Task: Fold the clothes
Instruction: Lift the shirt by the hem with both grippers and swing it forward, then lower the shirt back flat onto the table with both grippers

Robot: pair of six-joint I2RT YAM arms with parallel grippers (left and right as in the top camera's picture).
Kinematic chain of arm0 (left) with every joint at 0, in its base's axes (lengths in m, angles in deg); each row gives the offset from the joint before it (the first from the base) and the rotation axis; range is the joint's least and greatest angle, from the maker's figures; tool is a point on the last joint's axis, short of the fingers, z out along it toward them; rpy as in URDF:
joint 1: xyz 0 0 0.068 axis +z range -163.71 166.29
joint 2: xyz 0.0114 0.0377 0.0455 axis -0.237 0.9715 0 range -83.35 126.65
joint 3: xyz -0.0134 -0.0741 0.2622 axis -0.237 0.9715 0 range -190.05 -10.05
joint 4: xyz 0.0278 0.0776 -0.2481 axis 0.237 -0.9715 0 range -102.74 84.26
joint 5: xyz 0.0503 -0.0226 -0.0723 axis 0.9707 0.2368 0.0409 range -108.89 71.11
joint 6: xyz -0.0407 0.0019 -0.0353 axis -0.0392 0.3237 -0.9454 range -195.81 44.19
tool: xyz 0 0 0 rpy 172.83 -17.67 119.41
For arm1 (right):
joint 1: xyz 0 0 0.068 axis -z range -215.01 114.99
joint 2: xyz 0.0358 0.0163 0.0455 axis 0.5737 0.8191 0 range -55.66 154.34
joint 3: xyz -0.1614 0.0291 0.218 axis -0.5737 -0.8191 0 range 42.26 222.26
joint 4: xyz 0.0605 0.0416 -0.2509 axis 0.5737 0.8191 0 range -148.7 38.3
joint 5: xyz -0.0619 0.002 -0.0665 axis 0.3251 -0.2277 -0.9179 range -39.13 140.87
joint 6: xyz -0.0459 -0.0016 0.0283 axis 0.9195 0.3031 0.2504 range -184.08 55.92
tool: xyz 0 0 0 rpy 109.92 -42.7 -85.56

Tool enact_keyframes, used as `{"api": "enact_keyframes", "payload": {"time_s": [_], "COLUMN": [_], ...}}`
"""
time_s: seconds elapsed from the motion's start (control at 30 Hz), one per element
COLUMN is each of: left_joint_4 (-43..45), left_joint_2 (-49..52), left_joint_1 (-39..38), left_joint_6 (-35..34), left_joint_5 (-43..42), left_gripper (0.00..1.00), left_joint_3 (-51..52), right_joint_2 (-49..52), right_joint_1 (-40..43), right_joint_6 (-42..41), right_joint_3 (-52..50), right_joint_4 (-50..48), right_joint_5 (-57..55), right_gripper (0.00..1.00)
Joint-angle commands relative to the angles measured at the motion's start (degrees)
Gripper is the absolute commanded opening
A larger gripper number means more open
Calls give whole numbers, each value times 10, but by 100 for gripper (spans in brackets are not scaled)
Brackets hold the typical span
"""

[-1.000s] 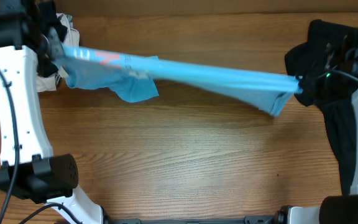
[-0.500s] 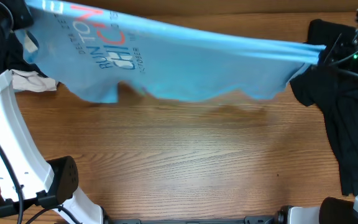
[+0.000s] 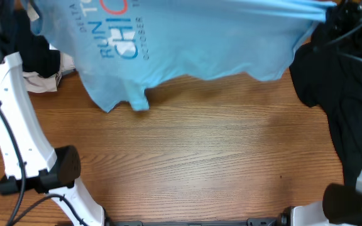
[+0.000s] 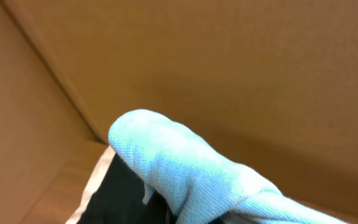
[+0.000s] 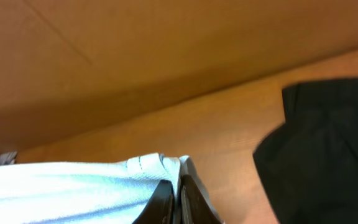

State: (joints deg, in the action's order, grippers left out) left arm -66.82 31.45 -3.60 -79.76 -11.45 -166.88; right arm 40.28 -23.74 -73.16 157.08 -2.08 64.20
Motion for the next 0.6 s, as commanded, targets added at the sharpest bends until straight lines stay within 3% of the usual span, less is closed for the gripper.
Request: {"api": "enact_keyframes", "payload": {"time_s": [0.0, 0.37, 0.57], "left_joint_4": [34, 110, -12], "left_joint_2": [25, 30, 63], "left_joint_1": [3, -7, -8], "left_joint_6": [27, 83, 86], "left_joint_5": [35, 3, -19], "left_gripper": [4, 4, 4], "left_joint_3": [-5, -4, 3], "right_joint_2": [30, 71, 82], "right_joint_1": [12, 12, 12], "right_joint_6": [19, 32, 34], "right_joint_3": [10, 10, 7], "right_joint_4": [-35, -92, -56], "right_joint_5": [-46, -47, -46], "right_gripper": [4, 4, 4]}}
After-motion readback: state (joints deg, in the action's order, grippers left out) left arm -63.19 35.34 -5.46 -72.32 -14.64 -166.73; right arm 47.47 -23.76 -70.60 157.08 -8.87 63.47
